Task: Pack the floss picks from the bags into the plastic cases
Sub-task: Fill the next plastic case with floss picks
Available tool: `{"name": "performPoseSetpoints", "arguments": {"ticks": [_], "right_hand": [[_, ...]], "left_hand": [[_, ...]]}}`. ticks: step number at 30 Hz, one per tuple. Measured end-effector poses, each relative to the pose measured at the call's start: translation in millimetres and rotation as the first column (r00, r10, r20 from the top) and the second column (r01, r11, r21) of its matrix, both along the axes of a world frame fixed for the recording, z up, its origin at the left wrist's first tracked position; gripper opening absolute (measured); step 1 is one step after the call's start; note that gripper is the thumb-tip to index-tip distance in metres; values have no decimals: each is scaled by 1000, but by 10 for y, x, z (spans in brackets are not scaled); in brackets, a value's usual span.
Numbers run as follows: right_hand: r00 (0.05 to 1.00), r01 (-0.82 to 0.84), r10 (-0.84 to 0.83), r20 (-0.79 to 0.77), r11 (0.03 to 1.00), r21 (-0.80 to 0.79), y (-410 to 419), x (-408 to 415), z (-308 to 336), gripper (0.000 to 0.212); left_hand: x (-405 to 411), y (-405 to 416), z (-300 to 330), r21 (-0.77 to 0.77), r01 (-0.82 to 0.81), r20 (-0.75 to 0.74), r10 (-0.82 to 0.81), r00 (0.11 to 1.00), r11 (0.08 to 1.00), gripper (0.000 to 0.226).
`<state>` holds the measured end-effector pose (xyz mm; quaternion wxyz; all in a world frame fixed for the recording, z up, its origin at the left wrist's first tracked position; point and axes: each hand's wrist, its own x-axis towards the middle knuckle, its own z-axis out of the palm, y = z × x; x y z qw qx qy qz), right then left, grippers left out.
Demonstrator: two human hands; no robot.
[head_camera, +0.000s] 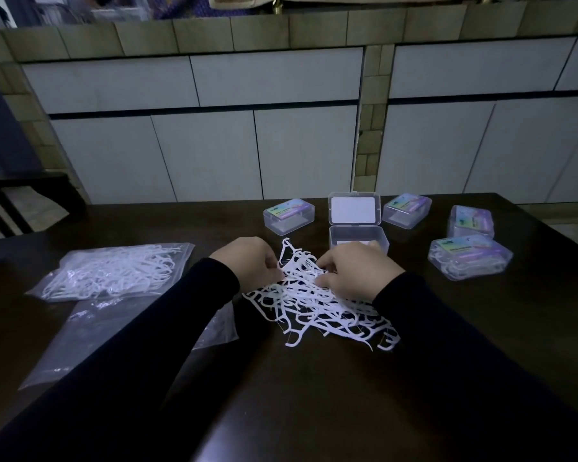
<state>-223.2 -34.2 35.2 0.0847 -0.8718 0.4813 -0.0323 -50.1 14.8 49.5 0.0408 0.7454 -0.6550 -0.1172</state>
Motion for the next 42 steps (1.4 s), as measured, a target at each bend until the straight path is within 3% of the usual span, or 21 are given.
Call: {"name": "performPoseSetpoints", "arguments": {"ticks": [5,12,22,26,32,38,42], "right_hand": [[998,44,-43,53,999,-23,-37,-13,-5,24],[986,62,-72,152,996,68,-91,-115,62,19],[935,21,-24,353,1000,13,-151,-303,230,21],[860,30,-22,510,1000,-8,-199,-349,241,16],[723,109,-77,686,994,-3,-330,-411,202,13],[493,265,-55,868,960,-90,-480,-445,37,15],[319,303,-81,944,953,-21,-593,-448,-88,13]], "left_hand": [[55,-18,-43,-33,-28,-22,28,999,999,19],[52,-55,-61,-78,-102,-84,96,992,992,12],[-15,2,12,-470,-170,-281,36,959,866,9],[-123,-27,42,-583,-259,-419,-12,908,770,10],[-368,-229,102,-635,-383,-597,-113,794,671,7],[-633,-520,56,-553,-607,-805,-176,567,571,11],[-759,-677,-25,-466,-683,-877,-194,438,562,11]]}}
